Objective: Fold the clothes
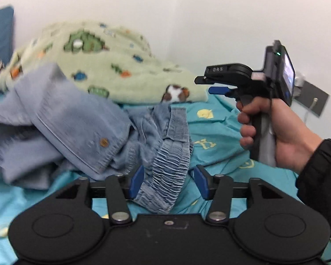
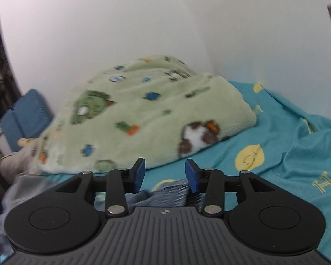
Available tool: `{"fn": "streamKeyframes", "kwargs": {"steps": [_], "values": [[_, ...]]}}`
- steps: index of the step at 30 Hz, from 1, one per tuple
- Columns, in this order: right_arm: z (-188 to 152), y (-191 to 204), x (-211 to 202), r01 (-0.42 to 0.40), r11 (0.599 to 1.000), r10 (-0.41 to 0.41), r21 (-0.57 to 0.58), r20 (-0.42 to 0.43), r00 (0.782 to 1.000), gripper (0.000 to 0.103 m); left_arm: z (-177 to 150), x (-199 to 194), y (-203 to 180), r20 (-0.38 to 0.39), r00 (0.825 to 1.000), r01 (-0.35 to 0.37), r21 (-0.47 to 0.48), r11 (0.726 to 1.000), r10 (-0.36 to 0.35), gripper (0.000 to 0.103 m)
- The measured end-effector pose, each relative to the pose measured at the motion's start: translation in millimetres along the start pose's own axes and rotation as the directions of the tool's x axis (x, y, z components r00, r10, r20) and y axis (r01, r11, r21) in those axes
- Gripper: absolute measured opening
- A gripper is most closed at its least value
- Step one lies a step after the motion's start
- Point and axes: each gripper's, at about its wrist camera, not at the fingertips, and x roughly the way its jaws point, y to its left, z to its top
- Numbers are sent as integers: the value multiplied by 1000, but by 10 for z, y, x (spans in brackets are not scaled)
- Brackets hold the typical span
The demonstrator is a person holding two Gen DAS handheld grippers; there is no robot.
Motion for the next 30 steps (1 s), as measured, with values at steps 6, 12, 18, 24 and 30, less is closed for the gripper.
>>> {"fn": "streamKeyframes", "kwargs": {"steps": [6,12,18,24,30], "values": [[-83,487,-709,-78,996,78,-42,11,997,46,0,-510,282,20,998,-51,-74,996,52,54],[-377,895,-1255,-145,984,144,-100,-12,989,55,117,-757,733,7,991,-128,-206,970,132,55],[-802,1148,-1111,-97,978,74,-184,-130,989,59,51,-1056,1201,34,983,-152,-383,911,179,55],[-1139,1065,-828,34,997,-49,-63,-255,966,64,59,-1002,1592,30,966,-208,-494,844,256,56],[-1181,1043,-720,68,997,-74,-31,-290,954,65,104,-793,1740,27,949,-268,-451,851,313,56]]}}
